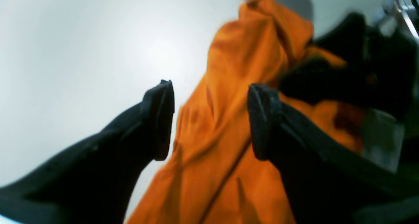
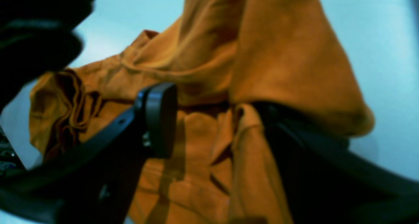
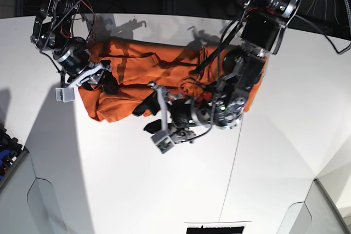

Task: Layout the t-shirt on the table in an organized manner, then fold the t-shirt properly
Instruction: 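Fold the held end over toward the right gripper with the left gripper, then lift the folded bundle with both grippers and fold it in half again, then press and tuck the folded shirt into a compact square with both grippers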

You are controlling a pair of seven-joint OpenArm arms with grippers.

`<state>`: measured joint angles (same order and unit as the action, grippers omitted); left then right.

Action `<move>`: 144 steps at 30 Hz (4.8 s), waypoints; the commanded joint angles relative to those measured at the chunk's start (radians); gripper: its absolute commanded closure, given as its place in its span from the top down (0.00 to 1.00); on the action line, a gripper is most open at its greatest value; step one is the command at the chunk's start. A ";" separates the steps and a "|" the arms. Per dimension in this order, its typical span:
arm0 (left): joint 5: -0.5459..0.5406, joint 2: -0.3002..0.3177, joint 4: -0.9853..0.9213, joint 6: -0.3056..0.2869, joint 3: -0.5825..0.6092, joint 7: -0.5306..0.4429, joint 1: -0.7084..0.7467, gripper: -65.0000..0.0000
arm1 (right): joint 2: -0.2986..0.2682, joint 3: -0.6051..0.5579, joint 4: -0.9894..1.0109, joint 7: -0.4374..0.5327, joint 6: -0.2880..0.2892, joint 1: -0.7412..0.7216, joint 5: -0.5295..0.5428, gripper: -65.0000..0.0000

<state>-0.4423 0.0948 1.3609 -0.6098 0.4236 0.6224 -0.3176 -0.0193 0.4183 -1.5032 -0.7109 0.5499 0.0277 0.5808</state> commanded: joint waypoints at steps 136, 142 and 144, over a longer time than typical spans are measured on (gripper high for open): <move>-0.432 0.293 0.309 -0.088 -0.594 0.171 0.338 0.21 | 0.085 -0.243 -0.251 0.026 -0.050 -0.243 -0.246 0.00; -0.592 0.300 0.428 -0.088 -0.505 0.262 0.359 0.21 | 0.027 -0.230 -0.047 0.110 -0.048 -0.312 -0.248 0.00; -0.589 0.284 0.450 -0.088 -0.432 0.260 0.380 0.21 | 0.013 -0.230 0.050 0.141 -0.044 -0.337 -0.253 0.00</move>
<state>-1.0080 0.3740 1.7935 -0.6888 -0.0013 0.8982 0.0734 -0.0051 0.1894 -1.4334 -0.6029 0.5003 -0.2836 0.3145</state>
